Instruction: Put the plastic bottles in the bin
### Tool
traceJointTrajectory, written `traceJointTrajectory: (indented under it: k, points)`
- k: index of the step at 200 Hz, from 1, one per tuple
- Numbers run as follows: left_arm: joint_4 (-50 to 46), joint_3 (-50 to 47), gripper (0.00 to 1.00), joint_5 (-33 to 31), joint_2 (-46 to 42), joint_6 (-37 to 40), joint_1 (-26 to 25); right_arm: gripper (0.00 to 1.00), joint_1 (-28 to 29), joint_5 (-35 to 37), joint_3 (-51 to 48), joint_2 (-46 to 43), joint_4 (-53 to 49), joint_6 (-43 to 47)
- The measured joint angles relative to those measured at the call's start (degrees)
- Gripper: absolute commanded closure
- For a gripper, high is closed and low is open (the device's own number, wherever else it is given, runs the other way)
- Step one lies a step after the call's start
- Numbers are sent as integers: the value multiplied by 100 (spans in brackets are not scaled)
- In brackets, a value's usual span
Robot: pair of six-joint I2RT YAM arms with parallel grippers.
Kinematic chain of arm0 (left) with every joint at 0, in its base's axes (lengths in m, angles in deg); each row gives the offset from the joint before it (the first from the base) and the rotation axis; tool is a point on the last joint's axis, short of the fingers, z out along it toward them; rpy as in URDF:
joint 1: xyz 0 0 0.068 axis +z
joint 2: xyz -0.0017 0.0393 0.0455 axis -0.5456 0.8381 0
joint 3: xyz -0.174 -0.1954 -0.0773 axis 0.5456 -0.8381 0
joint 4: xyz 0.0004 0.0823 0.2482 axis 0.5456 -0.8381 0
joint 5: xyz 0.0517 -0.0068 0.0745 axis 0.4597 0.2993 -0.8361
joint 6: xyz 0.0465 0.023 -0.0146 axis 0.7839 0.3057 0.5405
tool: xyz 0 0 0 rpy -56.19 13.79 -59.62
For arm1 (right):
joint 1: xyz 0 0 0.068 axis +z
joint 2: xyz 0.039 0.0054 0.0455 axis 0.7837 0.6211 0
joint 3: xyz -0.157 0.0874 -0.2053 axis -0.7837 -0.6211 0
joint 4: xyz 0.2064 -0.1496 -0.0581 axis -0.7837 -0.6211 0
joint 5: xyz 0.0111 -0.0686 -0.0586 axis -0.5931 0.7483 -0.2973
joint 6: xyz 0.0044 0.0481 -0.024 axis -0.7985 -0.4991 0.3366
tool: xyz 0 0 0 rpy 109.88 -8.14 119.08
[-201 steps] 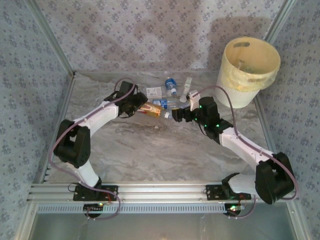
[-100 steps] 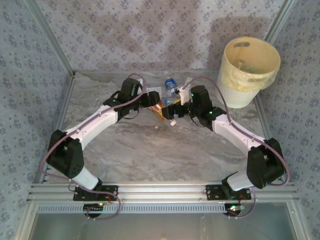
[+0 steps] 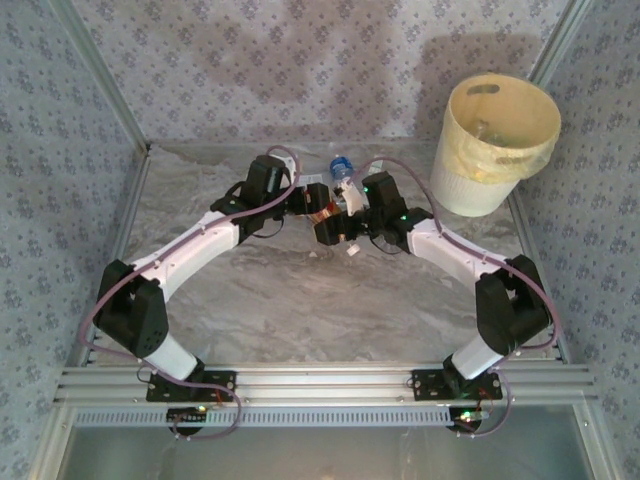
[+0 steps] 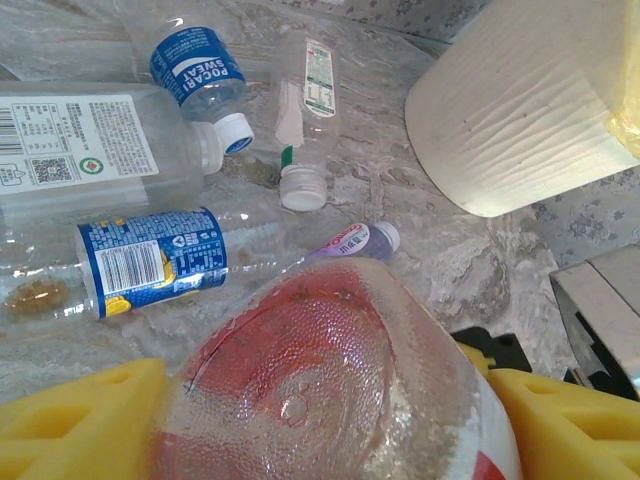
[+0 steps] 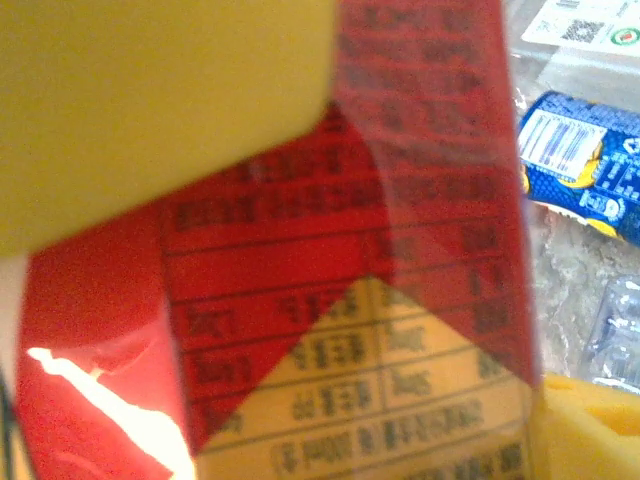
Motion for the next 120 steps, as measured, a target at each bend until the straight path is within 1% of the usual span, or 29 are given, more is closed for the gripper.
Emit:
traceJointTrajectory:
  k: [23, 50, 100, 120]
  points:
    - [4, 4, 39, 4, 0, 11, 2, 32, 17, 7, -98, -57, 114, -55]
    - [-50, 83, 32, 48, 24, 42, -11, 38, 15, 74, -195, -144, 190, -74]
    - [-203, 356, 11, 74, 50, 125, -11, 43, 9, 181, -195, -232, 321, -92]
    - [-240, 444, 3, 72, 50, 42, -7, 44, 11, 249, -195, -256, 337, -96]
